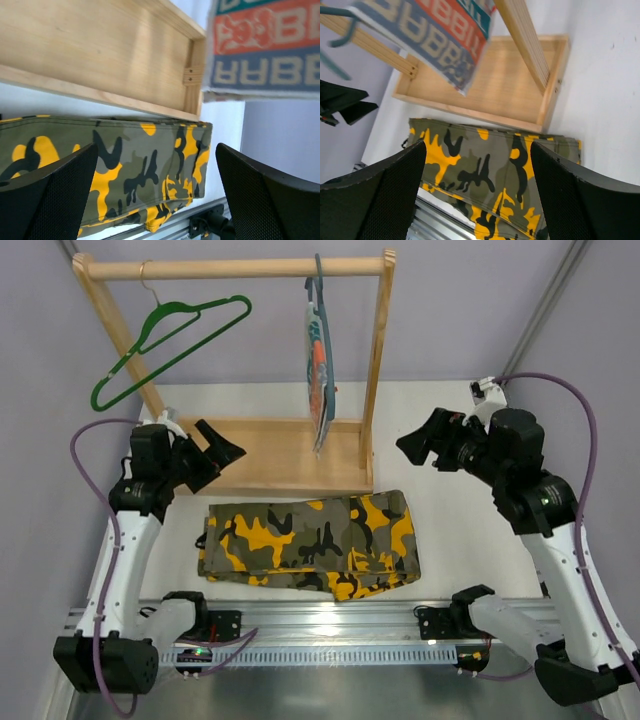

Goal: Place the trousers on the hanger
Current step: Grab a hanger with the left arm

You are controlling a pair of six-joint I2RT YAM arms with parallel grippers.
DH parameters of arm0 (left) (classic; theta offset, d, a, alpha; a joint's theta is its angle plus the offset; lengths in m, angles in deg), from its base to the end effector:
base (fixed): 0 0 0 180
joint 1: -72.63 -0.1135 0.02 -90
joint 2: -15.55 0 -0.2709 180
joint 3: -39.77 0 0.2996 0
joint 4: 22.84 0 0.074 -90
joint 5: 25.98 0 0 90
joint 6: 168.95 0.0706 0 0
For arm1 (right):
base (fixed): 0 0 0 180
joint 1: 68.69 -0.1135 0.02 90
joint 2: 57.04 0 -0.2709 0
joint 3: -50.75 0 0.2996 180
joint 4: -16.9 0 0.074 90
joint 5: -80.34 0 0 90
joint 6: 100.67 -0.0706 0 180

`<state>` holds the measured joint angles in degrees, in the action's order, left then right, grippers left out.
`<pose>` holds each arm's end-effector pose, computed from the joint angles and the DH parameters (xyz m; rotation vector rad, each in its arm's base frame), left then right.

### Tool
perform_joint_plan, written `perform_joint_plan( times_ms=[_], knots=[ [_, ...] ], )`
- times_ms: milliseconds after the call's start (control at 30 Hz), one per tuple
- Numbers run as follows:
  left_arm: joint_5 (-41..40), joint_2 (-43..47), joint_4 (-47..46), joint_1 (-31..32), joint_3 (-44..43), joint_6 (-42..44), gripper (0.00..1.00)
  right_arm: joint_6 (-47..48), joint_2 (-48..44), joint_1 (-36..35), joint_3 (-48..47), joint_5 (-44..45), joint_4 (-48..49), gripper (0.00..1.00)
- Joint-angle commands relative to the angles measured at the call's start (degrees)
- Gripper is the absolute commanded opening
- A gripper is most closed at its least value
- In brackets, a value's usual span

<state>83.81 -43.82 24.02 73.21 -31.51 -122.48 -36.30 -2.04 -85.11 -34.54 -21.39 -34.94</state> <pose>0.2900 -0.0268 0.3280 -0.6325 2.1658 -0.8030 0.2419 0.0863 0.4339 0.0212 2.0009 0.6786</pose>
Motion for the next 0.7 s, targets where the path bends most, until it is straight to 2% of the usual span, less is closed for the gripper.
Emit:
perform_joint_plan(
  times_ms=[0,133,200,267,367,433,467,500,567,600,667],
  knots=[
    [4.64,3.91,-2.17,2.05,-1.97,2.04,1.00,-1.27,-0.95,-3.43,-4.57,6.28,-5.50,0.87],
    [6.31,4.27,-2.26,4.42,-5.48,4.32,0.95,-0.92,-2.44,-4.40,-5.28,5.83,-5.76,0.87],
    [4.47,4.27,-1.31,6.53,-8.38,6.25,0.93,-0.22,-3.50,-4.40,-5.28,7.32,-6.81,0.87],
    [1.06,3.92,-0.77,11.09,-12.49,9.94,0.93,1.01,-4.37,-4.32,-4.67,6.98,-6.90,0.87],
    [0.78,3.39,-3.66,14.97,-17.68,12.58,0.92,1.98,-5.08,-4.32,-3.35,3.65,-6.12,0.87],
    [-4.04,3.30,-5.59,14.98,-20.15,14.86,0.92,1.64,-6.39,-4.32,-1.25,1.28,-5.41,0.87],
    [-6.06,2.87,-5.08,14.98,-21.91,18.97,0.92,1.29,-7.10,-4.32,-0.19,0.31,-3.76,0.87],
    [-10.78,0.95,-3.94,14.98,-26.54,20.83,0.91,0.67,-8.41,-4.40,0.86,-0.66,-3.04,0.87],
    [-14.85,-1.70,0.36,14.98,-31.57,25.91,0.88,0.58,-9.65,-4.40,3.23,-3.56,-1.46,0.87],
    [-17.22,-4.75,1.42,14.98,-36.73,27.69,0.85,1.01,-10.61,-4.32,3.59,-3.83,-1.54,0.87],
    [-20.65,-7.32,3.44,14.98,-40.71,30.42,0.83,1.80,-11.41,-4.32,4.30,-3.22,-1.72,0.87]
  ],
)
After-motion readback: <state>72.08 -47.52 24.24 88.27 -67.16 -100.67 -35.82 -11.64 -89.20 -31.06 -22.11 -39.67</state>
